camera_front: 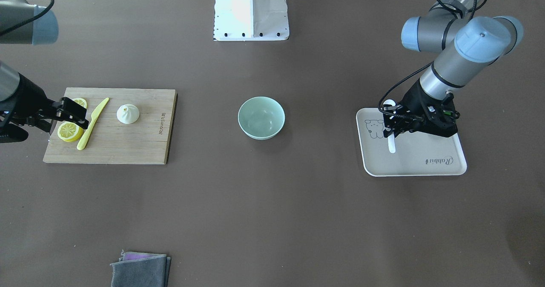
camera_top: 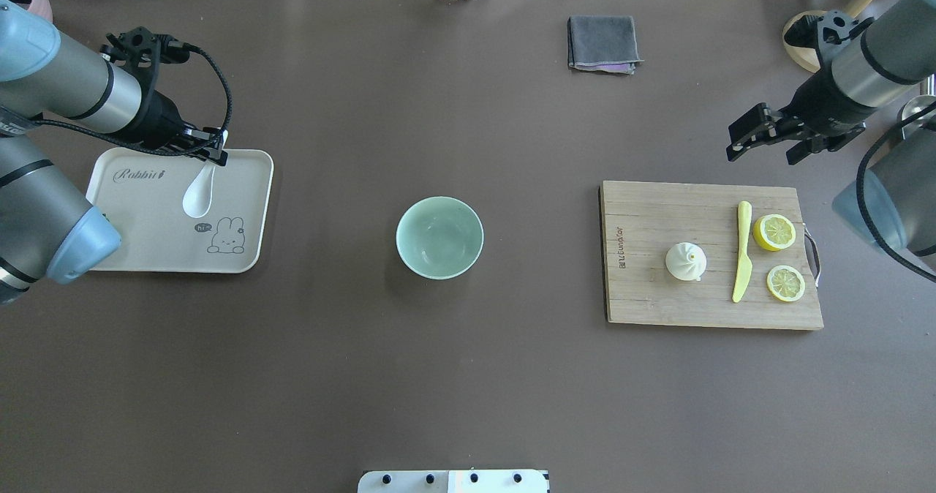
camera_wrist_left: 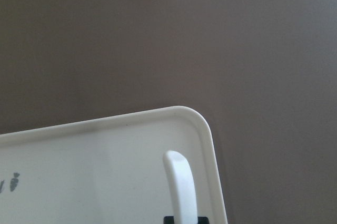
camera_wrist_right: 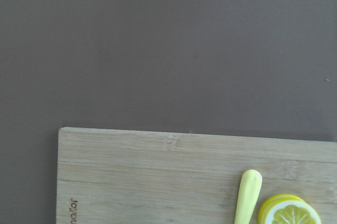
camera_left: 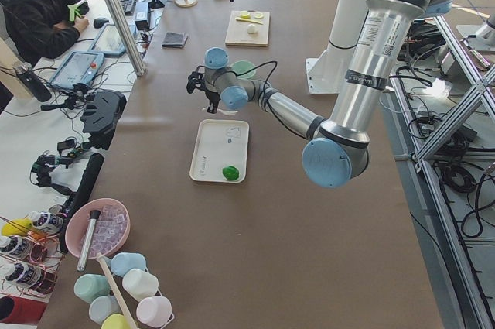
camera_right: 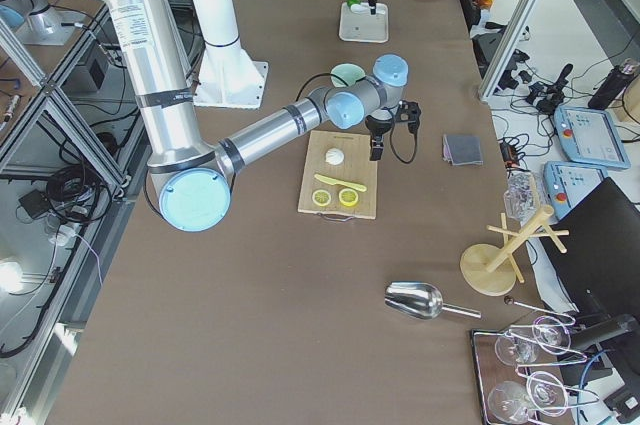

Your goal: Put spoon and bun in bowl

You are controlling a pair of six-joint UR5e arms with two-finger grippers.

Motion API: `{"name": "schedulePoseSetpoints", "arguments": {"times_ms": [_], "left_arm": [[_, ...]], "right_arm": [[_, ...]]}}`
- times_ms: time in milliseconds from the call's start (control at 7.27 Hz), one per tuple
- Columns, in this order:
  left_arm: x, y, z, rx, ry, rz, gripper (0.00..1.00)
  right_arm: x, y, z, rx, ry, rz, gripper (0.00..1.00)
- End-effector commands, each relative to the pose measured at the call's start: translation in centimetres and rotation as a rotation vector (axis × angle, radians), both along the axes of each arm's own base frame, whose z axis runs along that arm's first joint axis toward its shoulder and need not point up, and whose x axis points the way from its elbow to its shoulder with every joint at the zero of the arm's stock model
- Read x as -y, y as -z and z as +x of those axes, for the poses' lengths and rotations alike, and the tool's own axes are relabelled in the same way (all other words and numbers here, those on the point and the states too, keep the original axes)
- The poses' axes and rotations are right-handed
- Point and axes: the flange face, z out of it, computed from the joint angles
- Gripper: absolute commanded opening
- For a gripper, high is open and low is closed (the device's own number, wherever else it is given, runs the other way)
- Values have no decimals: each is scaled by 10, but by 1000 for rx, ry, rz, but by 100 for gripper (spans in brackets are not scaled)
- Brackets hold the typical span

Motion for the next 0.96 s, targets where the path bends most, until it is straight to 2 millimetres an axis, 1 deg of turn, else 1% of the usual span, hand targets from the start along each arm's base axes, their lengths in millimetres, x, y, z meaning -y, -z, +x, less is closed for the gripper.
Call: {"name": "schedulePoseSetpoints", "arguments": {"times_ms": [0, 138, 275, 413, 550, 688, 826], "left_arm": [[10, 62, 22, -79, 54, -57, 0], [4, 87, 48, -108, 50, -82, 0], [4, 105, 68, -125, 46, -92, 0], [8, 128, 91, -146, 50, -122, 0], [11, 137, 96, -152, 57, -128, 0], [14, 141, 102, -151, 55, -126, 0], [15, 141, 105, -150, 53, -127, 0]], "right_arm": [[-41, -16, -63, -28, 21, -8, 100], [-62, -29, -86, -67, 42, -19, 100], [-73, -30, -102, -78, 39, -42, 100], [-84, -32, -118, -93, 51, -34, 96], [-93, -33, -129, -96, 50, -58, 80], [-93, -33, -131, -97, 52, -61, 36], [-92, -35, -132, -100, 59, -56, 0]]}}
